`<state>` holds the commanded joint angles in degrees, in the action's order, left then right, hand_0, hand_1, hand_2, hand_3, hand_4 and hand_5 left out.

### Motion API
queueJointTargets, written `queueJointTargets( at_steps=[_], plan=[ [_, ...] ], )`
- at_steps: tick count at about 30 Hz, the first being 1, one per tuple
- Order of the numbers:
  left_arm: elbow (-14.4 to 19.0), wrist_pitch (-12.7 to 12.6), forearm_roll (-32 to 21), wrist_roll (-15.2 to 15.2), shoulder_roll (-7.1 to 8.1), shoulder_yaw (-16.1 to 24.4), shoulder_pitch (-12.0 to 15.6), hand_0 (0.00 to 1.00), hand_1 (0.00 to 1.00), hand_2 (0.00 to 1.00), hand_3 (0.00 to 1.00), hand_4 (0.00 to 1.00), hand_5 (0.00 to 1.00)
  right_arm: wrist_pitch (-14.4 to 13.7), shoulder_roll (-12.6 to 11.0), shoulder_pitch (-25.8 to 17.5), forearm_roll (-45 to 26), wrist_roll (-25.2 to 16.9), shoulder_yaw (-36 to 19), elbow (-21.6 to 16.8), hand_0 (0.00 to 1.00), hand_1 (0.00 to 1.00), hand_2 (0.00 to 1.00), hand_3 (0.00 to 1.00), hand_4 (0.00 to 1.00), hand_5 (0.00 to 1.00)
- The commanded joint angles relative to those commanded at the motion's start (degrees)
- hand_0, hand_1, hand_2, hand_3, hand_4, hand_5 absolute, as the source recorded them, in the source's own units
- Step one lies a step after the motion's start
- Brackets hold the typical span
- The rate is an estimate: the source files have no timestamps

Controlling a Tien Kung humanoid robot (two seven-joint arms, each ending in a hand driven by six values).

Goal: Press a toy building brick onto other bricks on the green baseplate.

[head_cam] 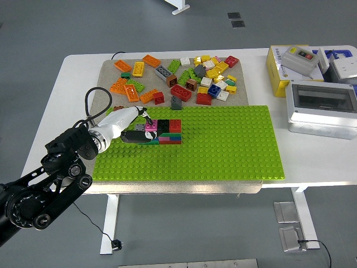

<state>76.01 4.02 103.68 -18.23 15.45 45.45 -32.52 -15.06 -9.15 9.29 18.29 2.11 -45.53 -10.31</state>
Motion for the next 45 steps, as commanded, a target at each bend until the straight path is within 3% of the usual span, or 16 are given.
queueJointTargets(
  at_steps=[12,16,20,24,30,34,37,38,43,44,45],
  plan=[
    [1.52,0.19,-0.42,0.07,0.82,2.33,0.08,0.998,0.956,0.947,0.658,0.805,0.657,0.01,-0.03,-0.02,0.70,0.07,0.01,0.00,0.705,0.701,0.714,0.702,0.401,0.816],
    [3.37,0.15,0.10,-0.03,1.33,3.93,0.70,0.998,0.955,0.948,0.658,0.805,0.655,0.01,-0.09,0.08,0.91,-0.02,-0.09,0.00,0.707,0.701,0.713,0.702,0.400,0.815],
    [5.94,-0.05,0.38,0.16,2.45,6.22,1.28,0.998,0.956,0.948,0.664,0.803,0.655,-0.05,-0.12,0.16,1.03,-0.18,-0.11,0.00,0.705,0.700,0.712,0.699,0.400,0.818],
    [9.11,-0.24,-0.70,0.75,4.63,8.24,2.28,0.998,0.956,0.948,0.664,0.803,0.655,-0.06,-0.30,0.17,-0.08,-0.86,0.53,0.00,0.705,0.700,0.712,0.699,0.400,0.818],
    [10.46,-0.58,-3.28,2.31,6.09,9.08,2.50,0.998,0.955,0.949,0.673,0.800,0.653,-0.18,-0.11,-0.09,0.51,-1.10,-0.28,0.00,0.704,0.701,0.710,0.697,0.401,0.815],
    [9.65,-1.31,-4.96,4.08,6.92,9.69,2.83,0.998,0.954,0.946,0.677,0.785,0.641,-0.35,0.08,-0.15,1.82,-0.82,-1.27,0.00,0.704,0.700,0.709,0.697,0.400,0.817],
    [7.79,-3.35,-6.06,6.89,8.22,10.43,3.88,0.998,0.954,0.946,0.677,0.785,0.641,-0.49,0.21,-0.12,2.81,-0.67,-1.78,0.00,0.704,0.700,0.709,0.697,0.400,0.817],
    [7.08,-4.31,-6.20,7.91,8.96,10.35,4.38,0.996,0.951,0.949,0.765,0.740,0.572,-0.51,0.26,-0.14,2.93,-0.63,-1.90,0.00,0.704,0.699,0.708,0.696,0.397,0.815],
    [2.94,-9.47,-4.12,12.22,12.62,8.80,6.76,0.996,0.951,0.949,0.765,0.740,0.572,-0.49,0.37,-0.27,3.22,-0.42,-2.75,0.00,0.704,0.699,0.708,0.696,0.397,0.815],
    [2.14,-10.25,-3.75,12.85,12.98,8.51,7.04,0.994,0.954,0.970,0.887,0.718,0.459,-0.50,0.38,-0.28,3.30,-0.38,-2.86,0.00,0.704,0.700,0.708,0.697,0.398,0.817],
    [1.63,-10.70,-3.54,13.23,13.15,8.31,7.17,0.994,0.954,0.970,0.887,0.718,0.459,-0.50,0.39,-0.29,3.35,-0.34,-2.94,0.00,0.704,0.700,0.708,0.697,0.398,0.817]
  ],
)
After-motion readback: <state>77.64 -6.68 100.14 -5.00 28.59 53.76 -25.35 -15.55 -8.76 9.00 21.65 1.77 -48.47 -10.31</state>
